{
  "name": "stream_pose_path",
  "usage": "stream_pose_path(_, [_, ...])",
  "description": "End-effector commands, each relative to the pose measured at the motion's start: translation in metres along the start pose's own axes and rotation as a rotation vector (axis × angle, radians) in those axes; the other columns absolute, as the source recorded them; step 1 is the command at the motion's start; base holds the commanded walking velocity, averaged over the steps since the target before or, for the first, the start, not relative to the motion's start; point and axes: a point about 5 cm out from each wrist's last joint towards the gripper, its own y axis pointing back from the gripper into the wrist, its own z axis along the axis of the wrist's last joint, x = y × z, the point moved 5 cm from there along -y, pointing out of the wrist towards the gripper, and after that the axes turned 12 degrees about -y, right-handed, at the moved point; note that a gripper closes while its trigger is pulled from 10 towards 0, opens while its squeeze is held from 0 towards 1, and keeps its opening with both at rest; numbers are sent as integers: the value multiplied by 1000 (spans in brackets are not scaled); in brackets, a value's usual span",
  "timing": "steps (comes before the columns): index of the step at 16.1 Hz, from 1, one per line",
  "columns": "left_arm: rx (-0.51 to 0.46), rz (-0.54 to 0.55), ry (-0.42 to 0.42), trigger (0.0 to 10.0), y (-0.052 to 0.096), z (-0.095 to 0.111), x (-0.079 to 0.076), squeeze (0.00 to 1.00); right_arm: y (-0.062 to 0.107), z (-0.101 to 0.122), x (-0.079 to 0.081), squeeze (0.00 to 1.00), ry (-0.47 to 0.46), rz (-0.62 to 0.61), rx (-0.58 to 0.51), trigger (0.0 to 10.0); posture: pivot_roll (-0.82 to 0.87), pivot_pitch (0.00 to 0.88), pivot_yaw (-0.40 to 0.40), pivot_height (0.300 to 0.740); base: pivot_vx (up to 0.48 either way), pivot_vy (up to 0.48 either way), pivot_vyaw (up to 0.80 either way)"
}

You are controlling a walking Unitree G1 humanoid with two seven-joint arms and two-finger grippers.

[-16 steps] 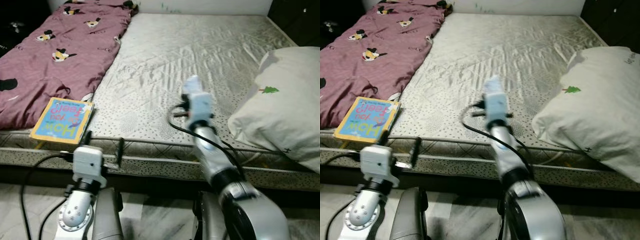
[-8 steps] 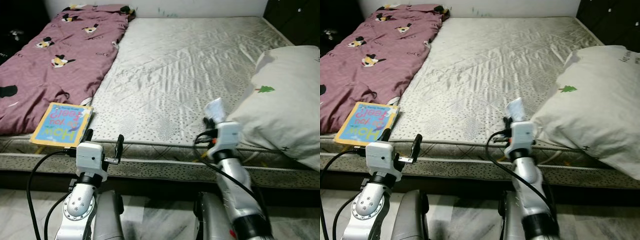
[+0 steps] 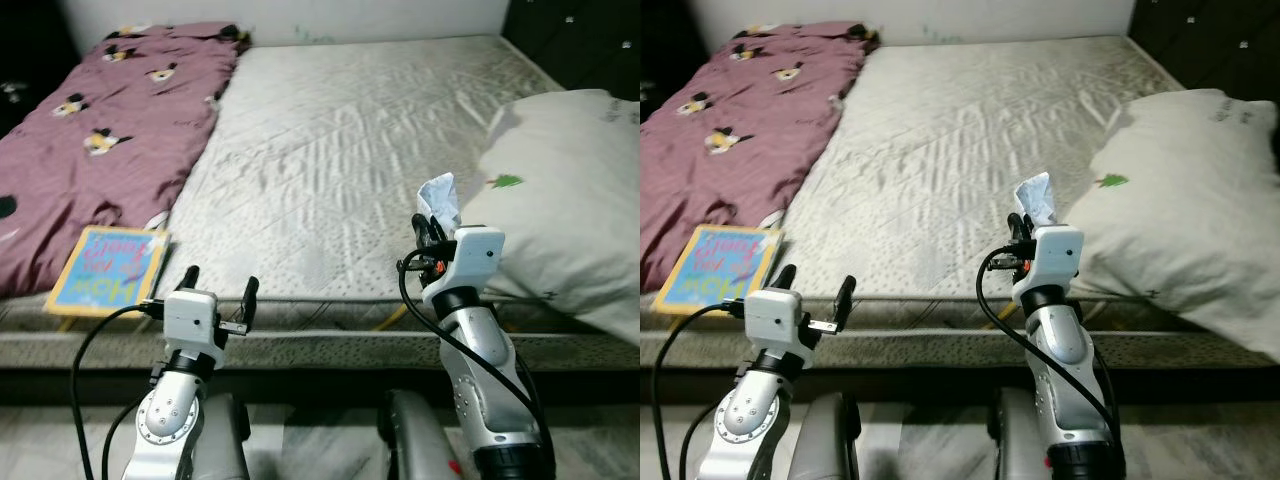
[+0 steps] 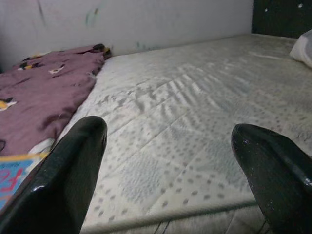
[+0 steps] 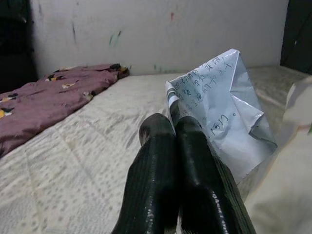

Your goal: Clean up the room

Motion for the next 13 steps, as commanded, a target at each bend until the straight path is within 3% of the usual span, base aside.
stream_pose_path(1, [-12, 2, -11, 10000, -2, 2, 3, 0, -3, 7, 8, 0, -2, 29, -11, 10000, 60, 0, 30, 579, 0, 0, 0])
stream_pose_path(5, [-10, 12, -11, 10000, -5, 0, 4, 0, -3, 9, 7, 0, 8, 28, 10, 10000, 58, 0, 25, 624, 0, 0, 0])
stream_pose_path(10, [6, -58, 8, 10000, -6, -4, -4, 0, 0, 3, 2, 0, 22, 12, 32, 10000, 55, 0, 27, 682, 0, 0, 0])
stream_pose_path(13, [48, -2, -16, 10000, -6, -12, 3, 0, 0, 1, 1, 0, 21, 3, 39, 10000, 58, 0, 29, 709, 0, 0, 0])
